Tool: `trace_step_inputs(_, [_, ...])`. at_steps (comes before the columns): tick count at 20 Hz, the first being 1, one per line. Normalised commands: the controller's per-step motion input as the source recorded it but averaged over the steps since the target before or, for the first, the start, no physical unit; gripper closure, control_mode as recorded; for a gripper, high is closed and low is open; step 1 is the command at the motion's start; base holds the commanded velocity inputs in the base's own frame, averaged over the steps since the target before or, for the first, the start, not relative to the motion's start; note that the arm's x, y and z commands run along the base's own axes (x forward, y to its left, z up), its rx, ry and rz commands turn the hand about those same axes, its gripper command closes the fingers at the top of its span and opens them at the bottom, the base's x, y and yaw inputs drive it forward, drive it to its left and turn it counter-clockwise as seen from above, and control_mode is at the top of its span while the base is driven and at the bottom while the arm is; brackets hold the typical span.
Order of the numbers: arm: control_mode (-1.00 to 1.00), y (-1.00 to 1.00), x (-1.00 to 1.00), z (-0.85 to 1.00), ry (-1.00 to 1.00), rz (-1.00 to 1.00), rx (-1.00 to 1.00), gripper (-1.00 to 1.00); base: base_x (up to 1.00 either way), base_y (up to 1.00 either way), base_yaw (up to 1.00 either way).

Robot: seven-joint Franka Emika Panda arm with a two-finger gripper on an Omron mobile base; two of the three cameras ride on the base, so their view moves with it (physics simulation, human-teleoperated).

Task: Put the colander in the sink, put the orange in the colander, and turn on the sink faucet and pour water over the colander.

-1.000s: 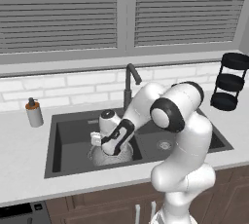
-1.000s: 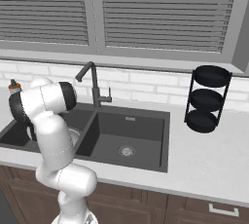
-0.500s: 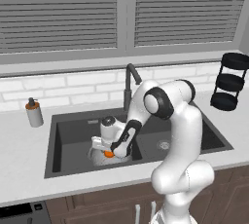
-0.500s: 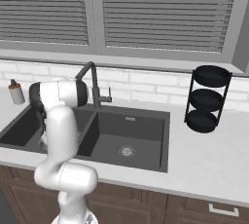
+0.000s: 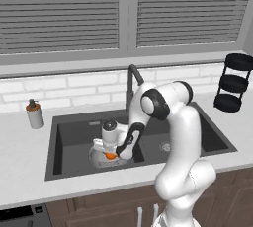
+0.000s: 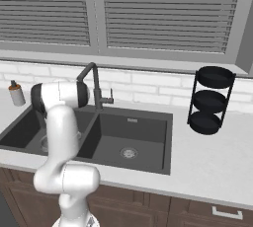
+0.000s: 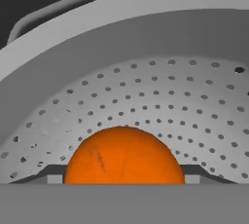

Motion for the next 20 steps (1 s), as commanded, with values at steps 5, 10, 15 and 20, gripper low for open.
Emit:
trace_step_inputs(5, [-1.00,0.00,-0.05,0.06,0.00,0.00,0.00,-1.00,0.00,0.00,0.00])
trace_step_inputs(10, [-1.00,0.00,-0.02,0.27,0.00,-0.03,0.00,-1.00,0.00,0.00,0.00])
trace_step_inputs(15, [-1.00,0.00,0.00,0.41,0.00,-0.05,0.00,-1.00,0.00,0.00,0.00])
trace_step_inputs(20, [-1.00,0.00,-0.04,0.53,0.02,-0.05,0.00,-1.00,0.00,0.00,0.00])
